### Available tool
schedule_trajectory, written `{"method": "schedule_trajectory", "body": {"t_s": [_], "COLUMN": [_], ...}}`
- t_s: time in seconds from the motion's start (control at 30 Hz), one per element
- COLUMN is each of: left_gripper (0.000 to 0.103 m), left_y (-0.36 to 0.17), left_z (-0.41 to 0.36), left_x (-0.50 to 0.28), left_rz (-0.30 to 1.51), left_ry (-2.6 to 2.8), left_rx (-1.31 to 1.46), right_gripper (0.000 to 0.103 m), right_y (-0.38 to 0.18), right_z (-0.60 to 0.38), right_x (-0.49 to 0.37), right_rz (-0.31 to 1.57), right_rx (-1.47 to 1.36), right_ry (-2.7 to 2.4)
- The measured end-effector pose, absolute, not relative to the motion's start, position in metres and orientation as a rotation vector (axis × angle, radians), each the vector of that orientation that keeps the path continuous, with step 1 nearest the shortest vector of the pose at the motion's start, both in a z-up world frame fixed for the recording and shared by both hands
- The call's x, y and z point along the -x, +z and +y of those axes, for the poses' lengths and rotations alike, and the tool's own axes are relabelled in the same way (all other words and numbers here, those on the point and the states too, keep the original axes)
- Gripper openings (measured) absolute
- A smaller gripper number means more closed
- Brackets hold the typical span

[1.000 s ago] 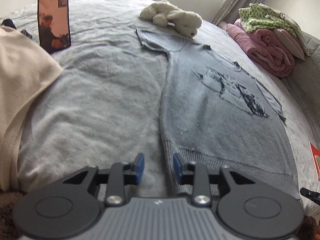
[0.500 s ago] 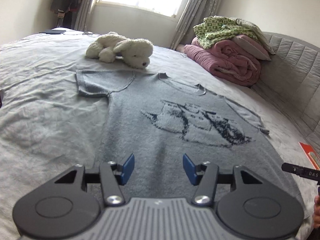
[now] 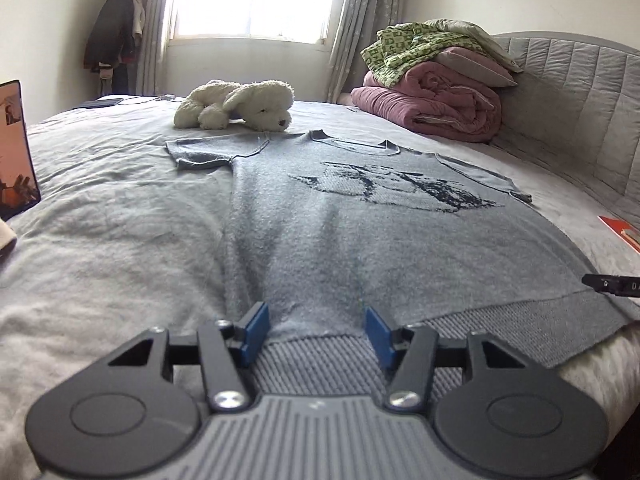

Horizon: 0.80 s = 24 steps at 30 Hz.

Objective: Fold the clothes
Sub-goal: 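Release the hem with both grippers and move them over the sweater body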

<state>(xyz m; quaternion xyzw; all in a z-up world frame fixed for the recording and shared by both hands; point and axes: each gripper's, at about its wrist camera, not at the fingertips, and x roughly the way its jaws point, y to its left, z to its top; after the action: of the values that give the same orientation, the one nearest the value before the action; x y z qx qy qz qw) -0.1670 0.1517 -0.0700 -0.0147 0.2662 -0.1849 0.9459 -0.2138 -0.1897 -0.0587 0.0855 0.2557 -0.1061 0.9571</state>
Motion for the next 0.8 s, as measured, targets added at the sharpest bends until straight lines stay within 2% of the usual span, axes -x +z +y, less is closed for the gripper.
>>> {"method": "schedule_trajectory", "body": {"t_s": [0.1,0.17,0.27,0.47,0.57,0.8], "left_gripper": [0.056,0.058,0.062,0.063,0.063,0.063], "left_y": [-0.068,-0.066,-0.063,-0.041,-0.022,0.022], "left_z": [0.158,0.160,0.162,0.165,0.163,0.132], "left_x": [0.175,0.180,0.188,0.197,0.192,0.121], "left_rz": [0.544,0.549,0.567,0.646,0.628,0.554], "left_ry": [-0.381,-0.385,-0.382,-0.361,-0.404,-0.434], "left_rx": [0.059,0.067,0.075,0.138,0.155,0.089], "right_gripper": [0.066,0.077,0.077,0.077,0.077,0.077], "right_y": [-0.061,-0.060,-0.057,-0.043,-0.032,-0.007], "right_z": [-0.188,-0.187,-0.183,-0.171,-0.162,-0.143], "right_x": [0.230,0.233,0.238,0.249,0.248,0.195], "right_rz": [0.477,0.497,0.511,0.534,0.519,0.500], "right_rx": [-0.199,-0.209,-0.218,-0.221,-0.178,-0.112], "right_ry": [-0.216,-0.231,-0.249,-0.283,-0.270,-0.171]}}
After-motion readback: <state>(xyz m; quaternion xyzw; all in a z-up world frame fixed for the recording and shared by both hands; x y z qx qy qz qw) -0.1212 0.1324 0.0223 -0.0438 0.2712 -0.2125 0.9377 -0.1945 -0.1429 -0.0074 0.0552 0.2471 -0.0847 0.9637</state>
